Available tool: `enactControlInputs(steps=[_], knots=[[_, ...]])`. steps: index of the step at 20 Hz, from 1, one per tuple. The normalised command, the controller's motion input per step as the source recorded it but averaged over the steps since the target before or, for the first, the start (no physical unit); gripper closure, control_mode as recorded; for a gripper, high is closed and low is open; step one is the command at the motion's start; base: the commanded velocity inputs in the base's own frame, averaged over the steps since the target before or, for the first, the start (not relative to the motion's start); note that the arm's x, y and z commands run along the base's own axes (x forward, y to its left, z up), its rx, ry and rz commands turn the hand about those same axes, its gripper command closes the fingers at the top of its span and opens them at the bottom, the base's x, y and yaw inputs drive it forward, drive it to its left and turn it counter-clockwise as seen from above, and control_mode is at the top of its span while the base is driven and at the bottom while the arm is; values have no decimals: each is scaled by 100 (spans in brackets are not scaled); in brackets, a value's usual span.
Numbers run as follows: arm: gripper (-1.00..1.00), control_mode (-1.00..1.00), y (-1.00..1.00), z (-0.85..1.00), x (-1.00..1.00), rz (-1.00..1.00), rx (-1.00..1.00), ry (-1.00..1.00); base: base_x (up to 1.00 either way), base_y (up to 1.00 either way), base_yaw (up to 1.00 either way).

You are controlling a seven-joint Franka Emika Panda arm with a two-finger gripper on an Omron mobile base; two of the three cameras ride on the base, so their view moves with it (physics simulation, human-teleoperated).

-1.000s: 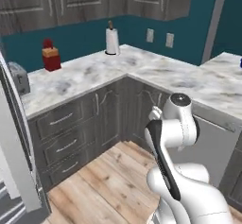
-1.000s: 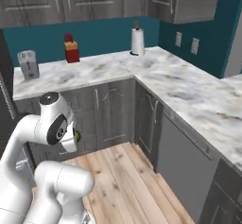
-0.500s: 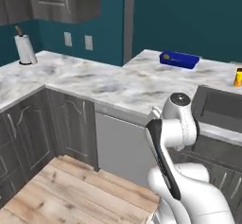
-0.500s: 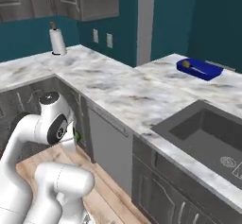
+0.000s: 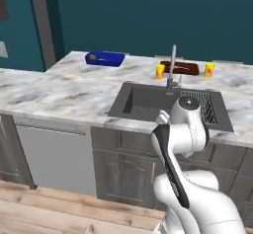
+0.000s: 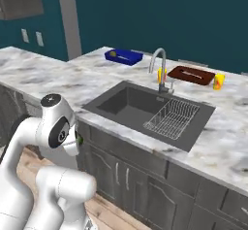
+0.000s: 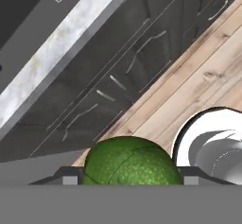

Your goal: Gather the potato and avocado from the fridge and place them on a tray on the dining counter. Then gather the fishs from the fridge and place them on the other tray.

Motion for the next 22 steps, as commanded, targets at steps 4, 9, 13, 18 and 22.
enactControlInputs(steps=[4,9,13,18,22], knots=[[100,100,0,0,0,0,0,0,-30,-97,-44],[100,100,0,0,0,0,0,0,0,-100,-36],[100,100,0,0,0,0,0,0,0,-100,-26],[100,100,0,0,0,0,0,0,0,-100,-9],[100,100,0,0,0,0,0,0,0,-100,0]])
